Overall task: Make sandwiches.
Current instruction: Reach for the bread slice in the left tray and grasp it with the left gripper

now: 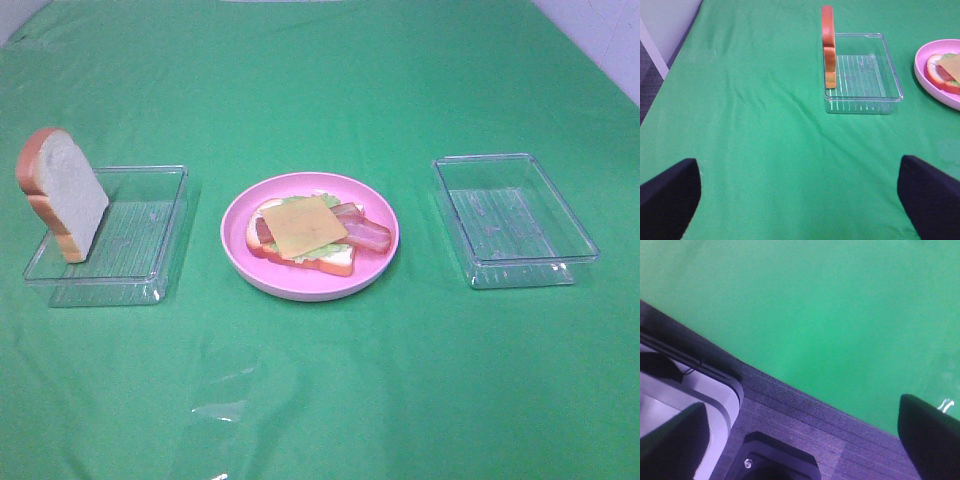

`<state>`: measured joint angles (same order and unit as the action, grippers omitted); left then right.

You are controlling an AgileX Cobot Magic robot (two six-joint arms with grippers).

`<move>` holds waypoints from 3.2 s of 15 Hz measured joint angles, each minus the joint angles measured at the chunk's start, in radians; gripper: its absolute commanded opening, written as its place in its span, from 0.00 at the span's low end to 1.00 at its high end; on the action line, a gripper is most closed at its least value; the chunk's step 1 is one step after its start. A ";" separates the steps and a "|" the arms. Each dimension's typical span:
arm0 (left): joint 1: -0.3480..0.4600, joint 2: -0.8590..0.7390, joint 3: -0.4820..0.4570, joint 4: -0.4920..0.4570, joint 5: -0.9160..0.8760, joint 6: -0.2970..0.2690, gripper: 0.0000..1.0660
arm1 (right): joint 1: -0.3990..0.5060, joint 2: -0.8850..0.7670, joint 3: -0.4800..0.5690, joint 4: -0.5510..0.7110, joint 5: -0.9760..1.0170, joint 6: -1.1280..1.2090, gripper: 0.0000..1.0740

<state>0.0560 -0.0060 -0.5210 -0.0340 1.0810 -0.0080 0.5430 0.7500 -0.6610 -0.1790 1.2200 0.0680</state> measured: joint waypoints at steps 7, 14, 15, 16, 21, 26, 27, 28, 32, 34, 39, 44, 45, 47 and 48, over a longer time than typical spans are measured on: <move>0.000 0.000 0.000 0.000 0.000 0.000 0.94 | -0.476 -0.684 0.156 0.017 -0.017 -0.010 0.92; 0.000 0.000 0.000 0.000 0.000 0.000 0.94 | -0.548 -0.752 0.206 0.090 -0.114 -0.033 0.92; 0.000 0.000 0.000 0.000 0.000 0.000 0.94 | -0.548 -0.752 0.206 0.090 -0.117 -0.033 0.92; 0.000 0.000 0.000 0.000 0.000 0.000 0.94 | -0.548 -0.752 0.206 0.090 -0.117 -0.033 0.92; 0.000 0.000 0.000 0.000 0.000 0.000 0.94 | -0.548 -0.752 0.206 0.091 -0.117 -0.033 0.92; 0.000 0.000 0.000 0.000 0.000 0.000 0.94 | -0.548 -0.752 0.206 0.091 -0.117 -0.033 0.92; 0.000 0.000 0.000 0.000 0.000 0.000 0.94 | -0.548 -0.752 0.206 0.091 -0.117 -0.033 0.92; 0.000 0.000 0.000 0.000 0.000 0.000 0.94 | -0.548 -0.752 0.206 0.091 -0.117 -0.033 0.92; 0.000 0.000 0.000 0.000 0.000 0.000 0.94 | -0.548 -0.752 0.206 0.091 -0.117 -0.033 0.92; 0.000 0.000 0.000 0.000 0.000 0.000 0.94 | -0.548 -0.752 0.206 0.091 -0.117 -0.033 0.92; 0.000 0.152 -0.071 0.021 -0.097 0.000 0.94 | -0.548 -0.752 0.206 0.091 -0.117 -0.033 0.92; 0.000 0.538 -0.191 0.034 -0.318 -0.028 0.94 | -0.548 -0.752 0.206 0.091 -0.117 -0.033 0.92; 0.000 0.641 -0.246 0.026 -0.320 -0.031 0.94 | -0.548 -0.752 0.206 0.091 -0.117 -0.033 0.92; 0.000 0.972 -0.427 -0.003 -0.281 -0.028 0.94 | -0.548 -0.752 0.206 0.091 -0.117 -0.033 0.92; 0.000 1.062 -0.483 -0.018 -0.268 -0.021 0.94 | -0.548 -0.752 0.206 0.091 -0.117 -0.033 0.92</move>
<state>0.0560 1.0560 -1.0040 -0.0520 0.8130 -0.0290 -0.0050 -0.0020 -0.4550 -0.0880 1.1030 0.0350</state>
